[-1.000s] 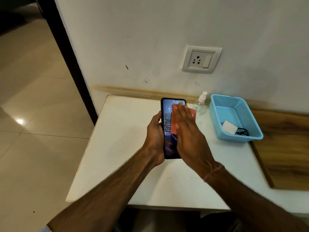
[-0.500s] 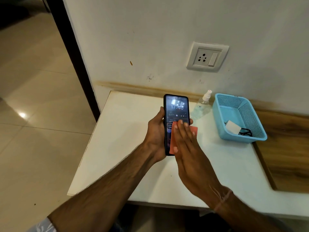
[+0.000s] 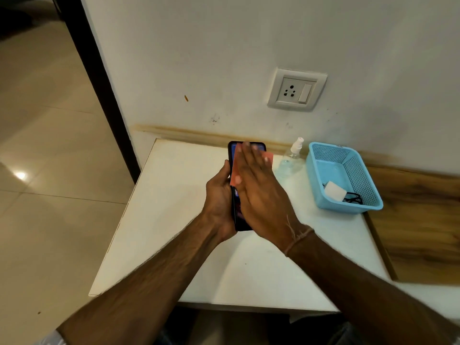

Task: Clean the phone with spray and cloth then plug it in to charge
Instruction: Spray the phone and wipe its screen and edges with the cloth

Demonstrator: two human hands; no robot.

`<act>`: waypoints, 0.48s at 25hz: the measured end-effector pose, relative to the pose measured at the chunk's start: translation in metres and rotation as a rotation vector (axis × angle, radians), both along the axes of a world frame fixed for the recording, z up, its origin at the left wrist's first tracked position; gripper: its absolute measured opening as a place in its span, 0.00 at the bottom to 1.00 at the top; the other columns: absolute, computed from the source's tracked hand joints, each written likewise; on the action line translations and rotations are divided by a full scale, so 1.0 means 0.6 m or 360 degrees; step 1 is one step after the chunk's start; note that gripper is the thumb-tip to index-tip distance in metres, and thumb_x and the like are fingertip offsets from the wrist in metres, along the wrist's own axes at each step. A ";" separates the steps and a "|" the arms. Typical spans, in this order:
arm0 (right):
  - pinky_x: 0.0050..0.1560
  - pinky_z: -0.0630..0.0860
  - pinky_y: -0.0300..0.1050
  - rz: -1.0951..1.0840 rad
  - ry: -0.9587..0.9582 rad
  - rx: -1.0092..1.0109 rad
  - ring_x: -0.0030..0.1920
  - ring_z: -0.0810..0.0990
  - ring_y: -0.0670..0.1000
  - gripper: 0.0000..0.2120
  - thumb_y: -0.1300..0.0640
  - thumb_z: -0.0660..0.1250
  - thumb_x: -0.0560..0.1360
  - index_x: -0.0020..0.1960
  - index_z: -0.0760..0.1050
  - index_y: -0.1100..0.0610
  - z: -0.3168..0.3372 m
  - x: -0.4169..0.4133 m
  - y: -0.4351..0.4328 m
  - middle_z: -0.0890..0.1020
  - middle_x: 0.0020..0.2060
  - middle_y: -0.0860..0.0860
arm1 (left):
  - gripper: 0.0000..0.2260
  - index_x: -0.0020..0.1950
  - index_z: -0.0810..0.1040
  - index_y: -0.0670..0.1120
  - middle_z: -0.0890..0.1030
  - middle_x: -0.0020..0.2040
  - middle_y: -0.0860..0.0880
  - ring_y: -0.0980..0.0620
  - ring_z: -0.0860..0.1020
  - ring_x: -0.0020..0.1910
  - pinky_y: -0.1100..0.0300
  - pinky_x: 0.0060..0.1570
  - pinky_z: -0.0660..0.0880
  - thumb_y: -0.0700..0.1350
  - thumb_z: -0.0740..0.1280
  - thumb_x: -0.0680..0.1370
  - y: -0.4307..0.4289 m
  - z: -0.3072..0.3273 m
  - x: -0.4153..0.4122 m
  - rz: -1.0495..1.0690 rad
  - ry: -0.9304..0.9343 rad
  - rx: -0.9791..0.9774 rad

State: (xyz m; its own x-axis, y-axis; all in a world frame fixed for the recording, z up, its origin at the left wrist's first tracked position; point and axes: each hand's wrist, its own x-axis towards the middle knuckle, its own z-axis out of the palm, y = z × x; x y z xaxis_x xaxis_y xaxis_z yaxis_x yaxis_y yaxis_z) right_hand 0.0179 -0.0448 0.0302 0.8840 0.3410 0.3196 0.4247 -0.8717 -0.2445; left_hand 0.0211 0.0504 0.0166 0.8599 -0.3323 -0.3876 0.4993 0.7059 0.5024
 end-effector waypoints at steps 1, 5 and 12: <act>0.78 0.48 0.52 0.0083 0.0087 0.0011 0.78 0.46 0.52 0.32 0.45 0.36 0.80 0.78 0.49 0.62 -0.009 -0.029 -0.001 0.50 0.78 0.55 | 0.31 0.68 0.79 0.43 0.81 0.66 0.39 0.40 0.79 0.63 0.45 0.69 0.72 0.66 0.55 0.81 0.002 -0.003 0.002 -0.0034 0.0005 -0.0021; 0.76 0.58 0.52 0.0212 0.0073 -0.0085 0.78 0.50 0.47 0.27 0.46 0.45 0.83 0.78 0.52 0.56 -0.040 -0.112 -0.061 0.54 0.78 0.50 | 0.35 0.73 0.74 0.40 0.79 0.63 0.36 0.40 0.78 0.56 0.46 0.68 0.70 0.66 0.54 0.81 0.003 -0.009 0.002 -0.0098 -0.0009 -0.0105; 0.77 0.50 0.51 0.0070 0.0098 0.0026 0.78 0.45 0.46 0.26 0.51 0.47 0.83 0.79 0.48 0.56 0.016 0.009 -0.053 0.49 0.79 0.49 | 0.29 0.62 0.84 0.45 0.85 0.58 0.41 0.44 0.84 0.53 0.51 0.56 0.78 0.65 0.55 0.82 -0.006 -0.001 -0.003 -0.0086 -0.0006 0.0047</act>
